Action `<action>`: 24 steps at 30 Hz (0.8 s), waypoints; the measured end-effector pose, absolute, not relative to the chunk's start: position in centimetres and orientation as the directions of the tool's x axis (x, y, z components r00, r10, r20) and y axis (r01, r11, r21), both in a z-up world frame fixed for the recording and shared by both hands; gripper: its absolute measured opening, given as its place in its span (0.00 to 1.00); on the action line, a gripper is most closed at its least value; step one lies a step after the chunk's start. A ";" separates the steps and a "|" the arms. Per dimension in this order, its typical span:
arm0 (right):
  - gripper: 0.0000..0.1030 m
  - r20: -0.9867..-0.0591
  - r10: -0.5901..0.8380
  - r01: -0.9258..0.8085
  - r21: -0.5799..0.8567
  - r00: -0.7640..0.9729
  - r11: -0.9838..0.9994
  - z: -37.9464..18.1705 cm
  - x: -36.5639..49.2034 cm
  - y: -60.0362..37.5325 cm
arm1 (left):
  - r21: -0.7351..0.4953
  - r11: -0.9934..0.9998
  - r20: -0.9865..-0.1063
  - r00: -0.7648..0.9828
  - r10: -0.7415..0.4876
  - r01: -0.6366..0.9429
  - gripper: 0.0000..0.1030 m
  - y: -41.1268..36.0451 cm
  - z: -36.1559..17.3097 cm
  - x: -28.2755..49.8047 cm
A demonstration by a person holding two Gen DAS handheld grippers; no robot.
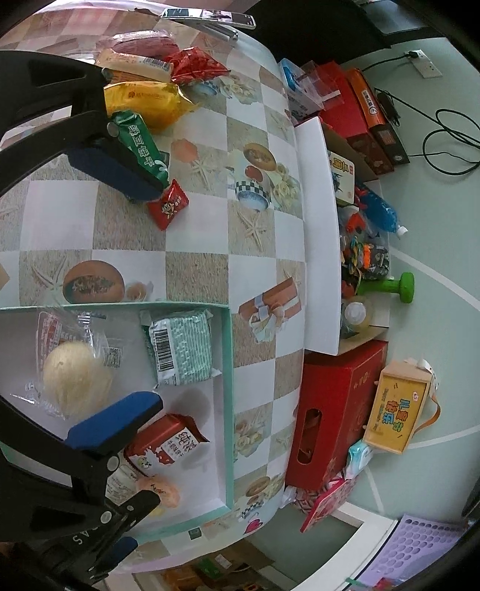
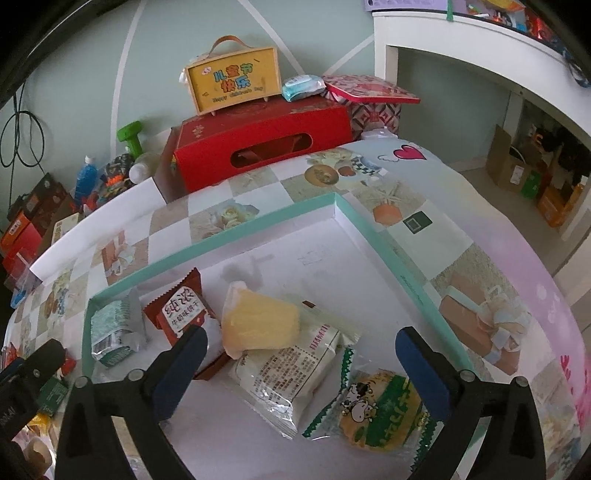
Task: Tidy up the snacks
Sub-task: 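Release the green-white pouch in the tray with the left tool while the right tool releases the pudding cup, then move both tools back over the snack pile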
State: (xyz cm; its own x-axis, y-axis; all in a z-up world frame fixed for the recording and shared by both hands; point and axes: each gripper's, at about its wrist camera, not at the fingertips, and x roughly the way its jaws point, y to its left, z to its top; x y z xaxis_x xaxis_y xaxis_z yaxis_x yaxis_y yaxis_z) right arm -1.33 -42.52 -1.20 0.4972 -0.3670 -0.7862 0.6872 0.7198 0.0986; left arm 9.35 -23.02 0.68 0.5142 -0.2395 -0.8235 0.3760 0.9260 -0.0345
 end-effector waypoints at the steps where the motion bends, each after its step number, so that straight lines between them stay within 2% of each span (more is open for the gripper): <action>1: 1.00 -0.786 -0.369 0.688 0.097 0.496 0.719 -1.2 -1.3 -42.5 | -0.035 0.926 -0.824 0.514 -0.240 0.377 1.00 -23.0 0.7 9.3; 10: 1.00 -0.771 -0.385 0.690 0.095 0.507 0.718 0.2 -1.7 -42.2 | -0.053 0.917 -0.835 0.486 -0.258 0.395 1.00 -23.1 0.8 9.1; 17: 1.00 -0.765 -0.226 0.632 0.286 0.604 0.720 1.3 -1.6 -42.0 | -0.083 0.914 -0.841 0.464 -0.279 0.398 1.00 -22.0 2.0 8.9; 24: 1.00 -0.757 -0.260 0.608 0.220 0.600 0.763 1.9 -0.8 -40.1 | -0.053 0.920 -0.839 0.483 -0.251 0.388 1.00 -19.6 2.9 9.0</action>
State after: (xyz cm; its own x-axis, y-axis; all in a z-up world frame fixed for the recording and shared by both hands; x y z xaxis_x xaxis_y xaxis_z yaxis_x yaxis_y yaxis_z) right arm -0.82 -40.09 1.89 0.6000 -0.2598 -0.7566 0.6079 0.7629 0.2201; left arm 8.99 -19.62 2.94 0.4833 -0.2514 -0.8386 0.3876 0.9203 -0.0525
